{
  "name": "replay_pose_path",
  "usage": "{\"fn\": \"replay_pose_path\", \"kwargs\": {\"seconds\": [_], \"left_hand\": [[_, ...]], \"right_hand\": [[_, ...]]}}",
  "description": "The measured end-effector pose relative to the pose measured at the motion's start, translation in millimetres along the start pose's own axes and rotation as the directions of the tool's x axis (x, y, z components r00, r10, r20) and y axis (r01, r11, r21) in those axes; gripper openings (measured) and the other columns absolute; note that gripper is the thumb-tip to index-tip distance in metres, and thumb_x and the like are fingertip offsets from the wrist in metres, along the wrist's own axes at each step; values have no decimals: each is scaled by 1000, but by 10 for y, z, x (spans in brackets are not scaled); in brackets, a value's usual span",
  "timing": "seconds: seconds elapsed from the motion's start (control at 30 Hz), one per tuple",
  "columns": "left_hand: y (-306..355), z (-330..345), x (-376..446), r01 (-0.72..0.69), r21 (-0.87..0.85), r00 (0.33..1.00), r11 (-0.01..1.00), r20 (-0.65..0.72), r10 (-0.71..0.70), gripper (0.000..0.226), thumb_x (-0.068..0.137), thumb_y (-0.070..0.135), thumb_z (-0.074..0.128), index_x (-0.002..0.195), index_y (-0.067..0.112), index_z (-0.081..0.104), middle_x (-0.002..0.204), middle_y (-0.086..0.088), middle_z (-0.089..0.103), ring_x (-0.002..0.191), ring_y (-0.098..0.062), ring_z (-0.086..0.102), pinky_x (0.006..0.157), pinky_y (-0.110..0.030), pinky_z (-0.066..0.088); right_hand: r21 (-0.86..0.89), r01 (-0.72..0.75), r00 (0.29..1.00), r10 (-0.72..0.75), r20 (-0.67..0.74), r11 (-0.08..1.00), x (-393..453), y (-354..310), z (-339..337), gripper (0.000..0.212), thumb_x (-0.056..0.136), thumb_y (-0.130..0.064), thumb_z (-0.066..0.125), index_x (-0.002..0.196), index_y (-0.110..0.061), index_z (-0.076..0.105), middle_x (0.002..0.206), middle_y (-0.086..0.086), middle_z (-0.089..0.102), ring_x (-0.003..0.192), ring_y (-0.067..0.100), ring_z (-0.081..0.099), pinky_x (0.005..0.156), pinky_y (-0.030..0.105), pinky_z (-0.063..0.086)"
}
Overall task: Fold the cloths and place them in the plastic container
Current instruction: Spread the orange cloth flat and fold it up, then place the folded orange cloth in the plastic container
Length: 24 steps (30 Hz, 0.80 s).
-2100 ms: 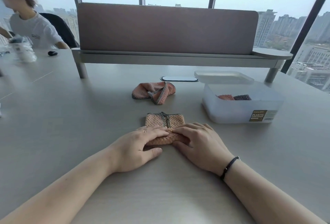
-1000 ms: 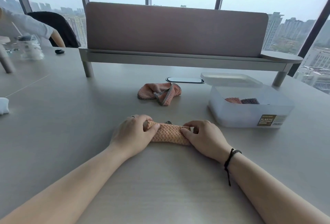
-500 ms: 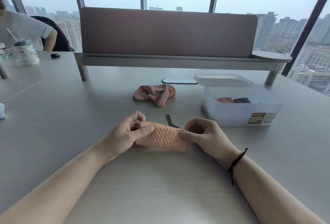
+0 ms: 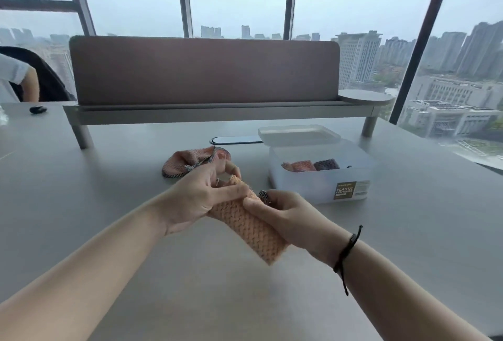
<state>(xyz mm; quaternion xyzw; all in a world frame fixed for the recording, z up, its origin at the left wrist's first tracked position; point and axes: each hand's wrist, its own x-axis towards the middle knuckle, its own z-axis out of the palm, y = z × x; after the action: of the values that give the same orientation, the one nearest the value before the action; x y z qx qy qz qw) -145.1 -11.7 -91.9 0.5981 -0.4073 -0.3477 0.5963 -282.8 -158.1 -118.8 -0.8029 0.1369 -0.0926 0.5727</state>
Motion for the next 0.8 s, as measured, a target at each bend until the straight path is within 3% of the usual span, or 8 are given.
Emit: {"fn": "replay_pose_path", "kwargs": {"seconds": [0.1,0.2,0.3,0.37,0.53,0.6,0.67,0.8], "left_hand": [[134,184,353,-59,47,991,997,-117,65,34,80,30,72,101,7,59,82,-12,71,72,-21,68,56,-31,55],[264,316,787,-89,136,957,987,-262,122,42,74,42,80,98,12,64,86,-15,74,73,-23,70,59,-35,57],[403,441,1224,-129,218,905,967,-373,205,35,75,40,85,91,15,67,82,-10,75,70,-21,70,64,-39,59],[484,494,1462,-156,282,856,947,-439,272,30,78,40,82,89,17,67,84,-7,74,71,-19,70,65,-39,60],[423,340,1674,-126,226,781,966,-578,237,25,95,38,63,104,15,61,98,-6,74,78,-25,73,71,-44,63],[211,146,1632,-34,309,729,950,-643,235,19,93,34,63,102,17,62,97,-4,74,75,-22,71,73,-43,60],[-63,-83,1549,55,376,700,925,-675,233,13,90,30,66,99,20,63,96,-3,74,73,-22,69,71,-40,56],[-469,-504,1251,248,618,681,746,-659,320,17,90,33,69,101,22,63,98,2,70,90,-24,65,77,-34,46]], "right_hand": [[-30,53,994,-55,-98,998,43,-115,-245,49,83,-57,66,90,-8,69,86,12,74,79,26,72,72,43,60],[-24,76,979,-79,-190,997,154,-188,-547,53,88,-55,61,93,-3,68,90,22,72,81,37,71,70,52,59],[-41,48,961,-57,-270,998,386,-239,-845,38,94,-45,60,87,-8,68,77,11,70,70,28,69,69,46,59],[-43,41,948,-52,-314,998,574,-265,-1024,31,94,-39,62,80,-12,68,76,10,71,71,27,70,72,53,60],[-177,-113,896,24,-444,978,975,-189,-1412,41,90,-40,64,90,0,74,91,20,74,85,35,72,77,49,60],[-325,-225,907,76,-414,919,1090,-132,-1468,50,88,-47,63,86,3,71,85,18,72,79,34,69,75,45,59],[-487,-306,927,140,-348,818,1180,-81,-1449,47,94,-45,56,82,-1,63,80,14,62,71,28,59,65,38,49],[-540,-353,936,294,-196,764,1272,-81,-1358,35,98,-28,57,72,-6,52,70,9,56,57,20,53,45,21,45]]}}
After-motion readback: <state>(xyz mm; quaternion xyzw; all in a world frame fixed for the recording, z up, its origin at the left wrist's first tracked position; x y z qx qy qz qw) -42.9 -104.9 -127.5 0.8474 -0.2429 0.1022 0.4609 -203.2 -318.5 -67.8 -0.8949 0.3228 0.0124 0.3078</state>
